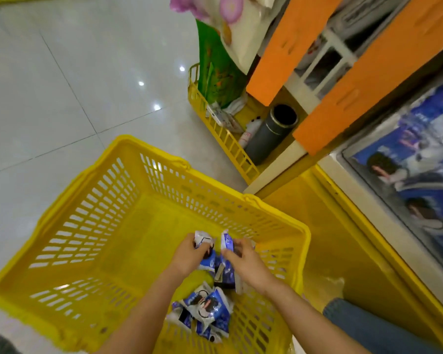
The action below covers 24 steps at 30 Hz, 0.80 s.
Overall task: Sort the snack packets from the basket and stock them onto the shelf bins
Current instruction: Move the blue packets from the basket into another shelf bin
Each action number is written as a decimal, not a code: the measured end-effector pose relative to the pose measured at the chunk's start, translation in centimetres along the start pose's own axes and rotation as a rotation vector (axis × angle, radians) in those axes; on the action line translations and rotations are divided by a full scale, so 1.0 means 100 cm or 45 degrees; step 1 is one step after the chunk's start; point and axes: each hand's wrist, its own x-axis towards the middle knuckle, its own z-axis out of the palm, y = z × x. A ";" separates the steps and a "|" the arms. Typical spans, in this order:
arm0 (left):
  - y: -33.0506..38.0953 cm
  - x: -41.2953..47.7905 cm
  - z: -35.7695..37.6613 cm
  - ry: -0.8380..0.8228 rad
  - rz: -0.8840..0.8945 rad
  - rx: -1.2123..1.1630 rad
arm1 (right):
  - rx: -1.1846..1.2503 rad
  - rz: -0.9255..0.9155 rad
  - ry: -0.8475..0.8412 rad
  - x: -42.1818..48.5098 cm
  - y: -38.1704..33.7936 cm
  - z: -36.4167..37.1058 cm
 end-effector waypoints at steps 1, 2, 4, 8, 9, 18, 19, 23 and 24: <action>0.008 -0.008 0.003 0.009 -0.034 -0.109 | 0.077 0.011 0.000 -0.005 -0.006 -0.002; 0.017 -0.016 0.005 0.010 -0.064 -0.219 | 0.146 0.009 0.003 -0.011 -0.012 -0.005; 0.031 -0.031 0.008 -0.026 -0.114 -0.408 | 0.240 -0.014 0.018 -0.023 -0.022 -0.012; 0.057 -0.059 0.004 -0.105 0.043 -0.492 | 0.425 -0.082 0.078 -0.047 -0.041 -0.031; 0.064 -0.065 0.003 -0.112 0.104 -0.502 | 0.494 -0.072 0.082 -0.053 -0.044 -0.036; 0.130 -0.118 -0.007 -0.055 0.524 -0.235 | 0.088 -0.317 0.163 -0.110 -0.068 -0.091; 0.139 -0.124 -0.008 -0.052 0.556 -0.240 | 0.030 -0.334 0.187 -0.116 -0.073 -0.100; 0.176 -0.146 -0.013 -0.094 0.660 -0.297 | -0.064 -0.431 0.312 -0.151 -0.096 -0.143; 0.185 -0.151 -0.014 -0.099 0.702 -0.287 | -0.065 -0.465 0.353 -0.160 -0.101 -0.156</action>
